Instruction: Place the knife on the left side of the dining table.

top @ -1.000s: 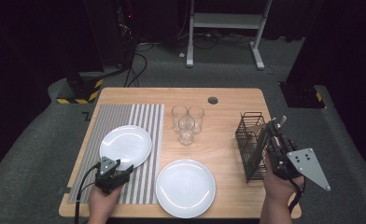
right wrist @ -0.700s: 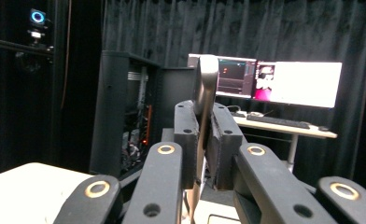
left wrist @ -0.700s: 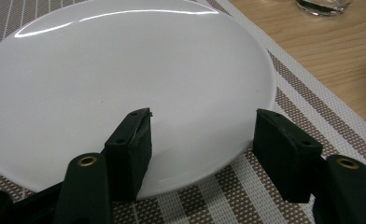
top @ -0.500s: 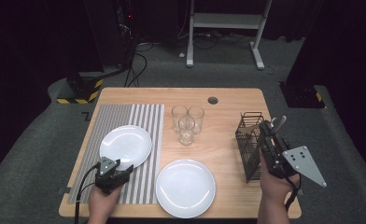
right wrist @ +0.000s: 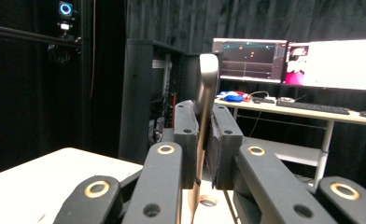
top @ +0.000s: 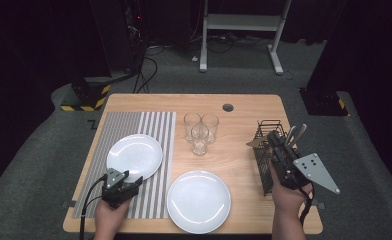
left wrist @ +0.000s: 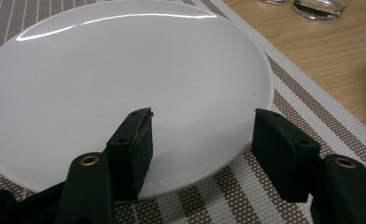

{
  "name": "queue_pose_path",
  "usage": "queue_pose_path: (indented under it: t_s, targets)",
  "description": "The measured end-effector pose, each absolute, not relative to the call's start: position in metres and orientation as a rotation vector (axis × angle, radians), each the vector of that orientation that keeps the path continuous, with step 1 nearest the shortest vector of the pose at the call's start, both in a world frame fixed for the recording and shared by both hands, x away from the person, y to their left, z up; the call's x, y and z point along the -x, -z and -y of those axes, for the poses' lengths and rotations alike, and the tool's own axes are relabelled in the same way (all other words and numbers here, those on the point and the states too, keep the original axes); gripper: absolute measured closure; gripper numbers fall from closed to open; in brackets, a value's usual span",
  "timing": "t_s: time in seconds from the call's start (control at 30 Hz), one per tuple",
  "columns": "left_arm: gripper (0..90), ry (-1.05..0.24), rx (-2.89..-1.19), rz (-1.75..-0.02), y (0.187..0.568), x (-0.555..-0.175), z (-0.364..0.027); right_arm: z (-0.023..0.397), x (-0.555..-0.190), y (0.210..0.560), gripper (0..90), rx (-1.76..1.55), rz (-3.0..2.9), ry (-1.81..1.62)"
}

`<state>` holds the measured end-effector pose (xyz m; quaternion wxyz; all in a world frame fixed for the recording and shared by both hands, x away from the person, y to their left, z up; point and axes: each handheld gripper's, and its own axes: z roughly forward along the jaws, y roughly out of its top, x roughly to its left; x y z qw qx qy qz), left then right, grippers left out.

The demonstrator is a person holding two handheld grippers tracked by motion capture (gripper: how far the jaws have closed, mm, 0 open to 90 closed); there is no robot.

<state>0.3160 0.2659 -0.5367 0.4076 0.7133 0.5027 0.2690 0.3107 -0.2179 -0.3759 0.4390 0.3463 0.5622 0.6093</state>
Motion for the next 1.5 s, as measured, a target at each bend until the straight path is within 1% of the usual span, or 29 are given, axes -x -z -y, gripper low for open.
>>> queue_pose_path:
  t_s: [0.5,1.13,1.5]
  targets:
    - [39.4,-0.677,-1.796,-1.258,0.537,-0.315,-0.266,0.189,-0.314,0.386,83.2,-0.822,-1.503,-1.53]
    - [39.2,-0.684,-1.798,-1.253,0.537,-0.315,-0.265,0.145,-0.31,0.4,83.2,-0.719,-1.633,-1.555]
    - [39.5,-0.682,-1.801,-1.255,0.537,-0.315,-0.265,0.128,-0.306,0.405,83.2,-0.676,-1.679,-1.581]
